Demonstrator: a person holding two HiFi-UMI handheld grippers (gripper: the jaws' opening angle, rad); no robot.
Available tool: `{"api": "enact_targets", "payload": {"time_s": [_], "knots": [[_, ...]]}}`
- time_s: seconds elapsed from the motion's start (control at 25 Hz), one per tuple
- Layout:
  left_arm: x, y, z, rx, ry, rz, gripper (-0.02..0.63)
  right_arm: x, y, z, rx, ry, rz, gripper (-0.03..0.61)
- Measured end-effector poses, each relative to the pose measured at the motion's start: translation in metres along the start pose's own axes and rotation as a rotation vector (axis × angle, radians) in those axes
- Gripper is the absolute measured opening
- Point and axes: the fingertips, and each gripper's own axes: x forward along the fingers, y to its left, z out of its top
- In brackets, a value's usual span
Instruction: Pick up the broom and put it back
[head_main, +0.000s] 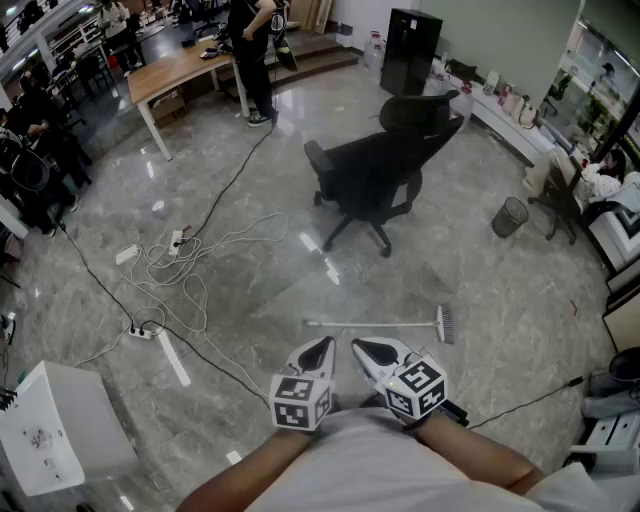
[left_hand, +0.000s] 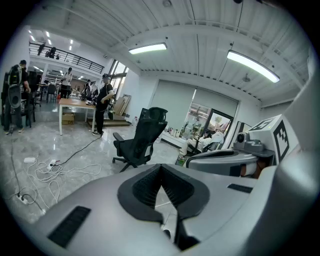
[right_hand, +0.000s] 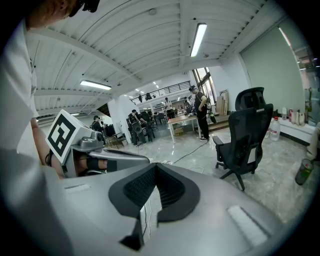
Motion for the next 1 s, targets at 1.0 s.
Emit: {"api": "enact_targets", "payload": {"time_s": [1.0], "knots": [[0.125, 0.060, 0.043, -0.086, 0.074, 0.149, 0.006, 0.088, -0.133, 0.033, 0.053, 0.061, 0.264, 0.000]]}}
